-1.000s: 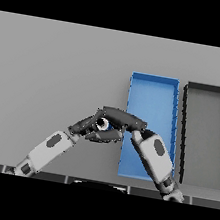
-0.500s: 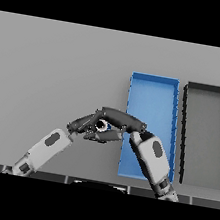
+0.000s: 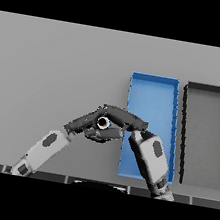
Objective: Pick up the blue pipe and place it into the blue bin.
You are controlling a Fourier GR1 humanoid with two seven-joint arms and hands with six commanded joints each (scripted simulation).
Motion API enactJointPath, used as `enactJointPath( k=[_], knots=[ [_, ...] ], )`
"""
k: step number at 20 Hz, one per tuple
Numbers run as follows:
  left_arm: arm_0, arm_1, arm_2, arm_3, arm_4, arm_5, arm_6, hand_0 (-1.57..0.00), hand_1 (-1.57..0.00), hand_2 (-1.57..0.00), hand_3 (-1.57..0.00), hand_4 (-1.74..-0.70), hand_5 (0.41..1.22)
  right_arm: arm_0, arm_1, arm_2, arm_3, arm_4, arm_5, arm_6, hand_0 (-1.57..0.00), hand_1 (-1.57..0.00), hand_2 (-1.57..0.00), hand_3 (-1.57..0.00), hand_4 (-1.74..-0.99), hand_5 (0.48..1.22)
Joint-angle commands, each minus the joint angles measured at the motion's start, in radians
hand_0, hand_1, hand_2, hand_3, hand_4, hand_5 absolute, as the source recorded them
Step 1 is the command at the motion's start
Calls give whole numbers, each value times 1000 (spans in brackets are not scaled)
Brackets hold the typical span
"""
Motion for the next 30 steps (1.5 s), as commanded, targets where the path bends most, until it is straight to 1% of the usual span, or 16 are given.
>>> enactJointPath(
  k=[1, 3, 4, 5, 6, 7, 10, 11, 13, 15, 18, 19, 21, 25, 27, 30],
  knots=[
    [6, -4, -9, 2, -13, 7, -1, -13, -11, -11, -4, -881, 593, 4, 21, -3, 11, -48, -9, 43, -1571, -1571, -1571, -1571, -1492, 1221],
    [-2, -1, -10, -3, -13, 3, 15, -8, -6, -7, -2, -876, 555, -37, 27, -47, 13, -206, -47, 120, -1571, -1571, -1571, -1571, -1492, 1221],
    [4, -2, -16, -9, -16, 6, 23, -6, -5, -5, -1, -873, 543, -55, 30, -53, -1, -277, -86, 172, -1571, -1571, -1571, -1571, -1493, 1221],
    [8, -4, -21, -11, -22, 8, 22, -5, -4, -4, -1, -870, 535, -79, 23, -68, -1, -324, -115, 200, -1571, -1571, -1571, -1571, -1494, 1221],
    [8, -2, -16, -4, -17, 4, 21, -4, -3, -3, -1, -868, 529, -120, -21, -64, 7, -384, -170, 204, -1571, -1571, -1571, -1571, -1494, 1221],
    [14, 1, -15, -1, -16, 2, 15, -3, -2, -2, 0, -865, 523, -149, -33, -69, 9, -402, -192, 203, -1571, -1571, -1571, -1571, -1493, 1221],
    [27, 6, -22, -12, -22, 3, 10, -1, -1, -1, 0, -864, 503, -263, -117, -97, 18, -484, -280, 199, -1571, -1571, -1571, -1571, -1493, 1221],
    [24, 1, -24, -11, -24, 5, 7, -1, 0, 0, 0, -863, 498, -310, -126, -112, 25, -489, -285, 186, -1571, -1571, -1571, -1571, -1494, 1221],
    [14, 11, -16, -24, -13, -1, 19, 0, 0, 0, 1, -867, 486, -408, -155, -152, 65, -479, -273, 147, -1571, -1571, -1571, -1571, -1495, 1221],
    [17, 7, -23, -4, -28, -1, 7, 0, 0, 0, 1, -866, 484, -478, -190, -211, 116, -478, -318, 132, -1571, -1571, -1571, -1571, -1496, 1221],
    [28, 15, -18, -27, -16, 2, 23, 1, 1, 1, 1, -856, 484, -538, -242, -285, 237, -383, -345, 73, -1571, -1571, -1571, -1571, -1498, 1221],
    [25, 13, -19, -26, -22, 10, 38, 1, 1, 1, 1, -850, 484, -560, -258, -304, 281, -356, -346, 66, -1571, -1571, -1571, -1571, -1498, 1221],
    [38, 17, -24, -36, -29, 12, 32, 1, 1, 1, 1, -841, 477, -565, -293, -343, 371, -298, -349, 57, -1571, -1571, -1571, -1571, -1498, 1221],
    [28, 22, -15, -39, -39, 27, 49, 1, 1, 1, 1, -829, 465, -497, -335, -411, 504, -237, -358, 78, -1571, -1571, -1571, -1571, -1499, 1221],
    [29, 29, -13, -28, -42, 21, 37, 1, 1, 1, 1, -825, 461, -444, -340, -428, 531, -205, -376, 83, -1571, -1571, -1571, -1571, -1499, 1221],
    [38, 36, -6, -40, -34, 20, 19, 1, 1, 1, 1, -828, 463, -351, -336, -435, 535, -168, -391, 120, -1571, -1571, -1571, -1571, -1499, 1221]
  ],
)
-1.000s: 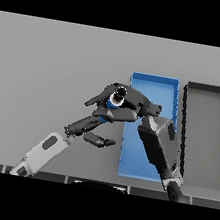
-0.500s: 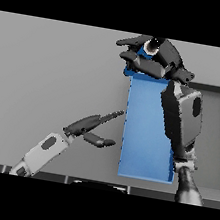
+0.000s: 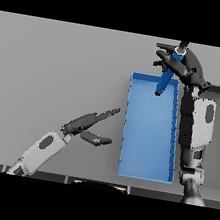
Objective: Pick up the blue pipe and place it into the blue bin.
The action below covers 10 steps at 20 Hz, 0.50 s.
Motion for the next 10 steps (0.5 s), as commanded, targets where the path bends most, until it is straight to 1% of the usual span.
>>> enactJointPath(
  k=[1, 2, 3, 4, 5, 6, 7, 8, 9, 10],
  knots=[
    [5, 6, -1, -1, -4, 0, 0, 1, 1, 1, 1, -827, 464, 34, -3, -1, -1, 19, -8, 9, -1571, -1571, -1571, -1571, -1499, 1221],
    [9, 10, -1, -7, -3, -1, 3, 1, 1, 1, 1, -826, 466, 70, 1, -1, -16, 31, -27, 34, -1571, -1571, -1571, -1571, -1499, 1221],
    [3, 15, 1, -12, 3, -7, 11, 1, 1, 1, 1, -825, 468, 99, 7, -3, -16, 49, -42, 48, -1571, -1571, -1571, -1571, -1499, 1221],
    [-7, 8, 1, -6, 4, -8, 21, 1, 1, 1, 1, -828, 469, 142, 20, 0, -34, 58, -62, 76, -1571, -1571, -1571, -1571, -1499, 1221],
    [0, 6, -4, -12, 4, -9, 19, 1, 1, 1, 1, -827, 470, 163, 21, 4, -24, 82, -87, 84, -1571, -1571, -1571, -1571, -1499, 1221],
    [1, 1, -8, -16, 1, -4, 22, 1, 1, 1, 1, -829, 470, 182, -4, 31, -5, 86, -114, 84, -1571, -1571, -1571, -1571, -1499, 1221],
    [3, 2, -8, -25, 2, -1, 28, 1, 1, 1, 1, -828, 470, 204, -16, 65, -4, 86, -124, 84, -1571, -1571, -1571, -1351, -1548, 1221],
    [4, 5, -9, -25, 2, -3, 26, 1, 1, 1, 1, -826, 470, 232, -34, 105, -3, 69, -138, 84, -1571, -1571, -1571, -1080, -1586, 1221],
    [3, -4, -15, -20, -3, 1, 36, 1, 1, 1, 1, -827, 471, 262, -52, 146, -4, 62, -148, 84, -1571, -1571, -1571, -1178, -1569, 1221],
    [-3, 3, -4, -13, 2, -2, 35, 1, 1, 1, 1, -827, 472, 279, -63, 172, 3, 49, -154, 84, -1571, -1571, -1571, -1041, -1603, 1221]
  ],
)
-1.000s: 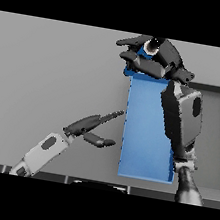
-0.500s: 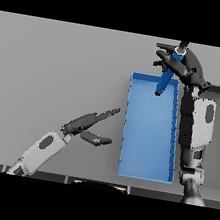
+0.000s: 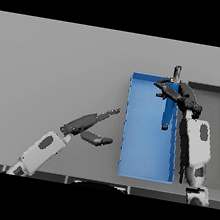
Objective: Pick up the blue pipe and place it into the blue bin.
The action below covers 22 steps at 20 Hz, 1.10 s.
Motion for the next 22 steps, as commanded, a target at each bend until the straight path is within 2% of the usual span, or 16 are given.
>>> enactJointPath(
  k=[1, 2, 4, 5, 7, 9, 10, 13, 15, 18, 20, 22],
  knots=[
    [-3, -6, -2, 9, -3, 0, -4, 1, 1, 1, 1, -827, 474, 11, -23, 35, 9, -6, -13, 0, -1571, -1571, -1571, -852, -1631, 1221],
    [-3, -3, -4, 0, -3, -1, -2, 1, 1, 1, 1, -826, 475, 23, -33, 78, 12, -23, -33, 0, -1571, -1571, -1571, -693, -1653, 1205],
    [8, -2, -10, -2, -8, 0, -2, 1, 1, 1, 1, -827, 474, 39, -95, 198, 49, -100, -102, 0, -1571, -1571, -1571, -1009, -1583, 1199],
    [3, -7, -13, -2, -11, 1, 0, 1, 1, 1, 1, -829, 474, 22, -124, 265, 92, -179, -156, 0, -1465, -1382, -1333, -807, -1534, 1190],
    [-8, -7, -9, 10, -13, 1, 1, 1, 1, 1, 1, -829, 476, -11, -179, 401, 142, -344, -210, 0, -937, -884, -853, -516, -1404, 1159],
    [1, -13, -15, 1, -15, 6, -1, 1, 1, 1, 1, -828, 476, -51, -247, 516, 149, -478, -251, 0, -599, -566, -545, -330, -1302, 1182],
    [5, -14, -17, -11, -13, 9, 1, 1, 1, 1, 1, -826, 477, -58, -280, 564, 105, -502, -234, 0, -479, -452, -436, -264, -1264, 1139],
    [1, -14, -13, 3, -14, 9, 10, 1, 1, 1, 1, -829, 477, -74, -334, 639, 25, -424, -178, 0, -246, -231, -223, -135, -1204, 1002],
    [0, -7, -12, 9, -18, 5, -7, 1, 1, 1, 1, -831, 473, -87, -347, 662, 25, -407, -170, 0, -157, -148, -142, -86, -1196, 933],
    [8, 0, -10, -19, -1, 0, 1, 1, 1, 1, 1, -832, 471, -77, -367, 686, 6, -398, -171, -6, -98, -75, -72, -43, -1188, 861],
    [4, -7, -15, -17, -9, 8, 17, 1, 1, 1, 1, -829, 471, -77, -363, 689, -10, -391, -200, -2, -63, -48, -46, -27, -1188, 818],
    [23, -2, -18, -21, -16, 13, 0, 1, 1, 1, 1, -828, 472, -85, -362, 696, 2, -383, -203, -7, -40, -30, -29, -17, -1182, 795]
  ],
)
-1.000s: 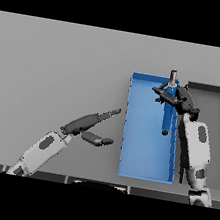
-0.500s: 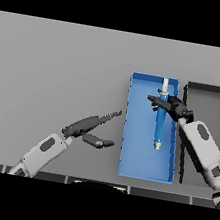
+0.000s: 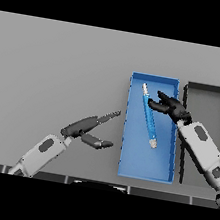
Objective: Pick up the blue pipe and place it into the blue bin.
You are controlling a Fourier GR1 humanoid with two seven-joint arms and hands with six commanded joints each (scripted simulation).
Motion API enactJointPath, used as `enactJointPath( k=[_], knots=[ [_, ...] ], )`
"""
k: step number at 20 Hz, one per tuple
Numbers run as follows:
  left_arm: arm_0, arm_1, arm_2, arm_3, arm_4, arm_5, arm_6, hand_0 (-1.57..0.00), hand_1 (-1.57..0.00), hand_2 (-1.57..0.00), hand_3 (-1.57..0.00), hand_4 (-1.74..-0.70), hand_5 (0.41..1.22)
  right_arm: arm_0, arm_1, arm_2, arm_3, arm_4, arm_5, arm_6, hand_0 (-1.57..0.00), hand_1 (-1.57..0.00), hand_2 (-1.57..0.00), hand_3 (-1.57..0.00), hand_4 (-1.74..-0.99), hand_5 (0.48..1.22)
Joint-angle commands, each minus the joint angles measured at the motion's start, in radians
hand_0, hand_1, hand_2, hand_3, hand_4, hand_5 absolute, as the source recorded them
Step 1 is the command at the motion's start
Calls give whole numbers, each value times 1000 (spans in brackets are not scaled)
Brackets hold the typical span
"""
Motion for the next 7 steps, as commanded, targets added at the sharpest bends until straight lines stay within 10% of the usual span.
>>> enactJointPath(
  k=[1, 7],
  knots=[
    [-11, 6, 7, -6, 4, -1, 14, 1, 1, 1, 1, -828, 471, 6, -1, 0, 3, 0, 2, -4, -32, -24, -23, -14, -1182, 789],
    [-11, -17, -16, 10, -25, 9, 11, 1, 1, 1, 1, -826, 474, 2, 9, 6, 8, 4, 12, -13, -20, -15, -14, -8, -1186, 769]
  ],
)
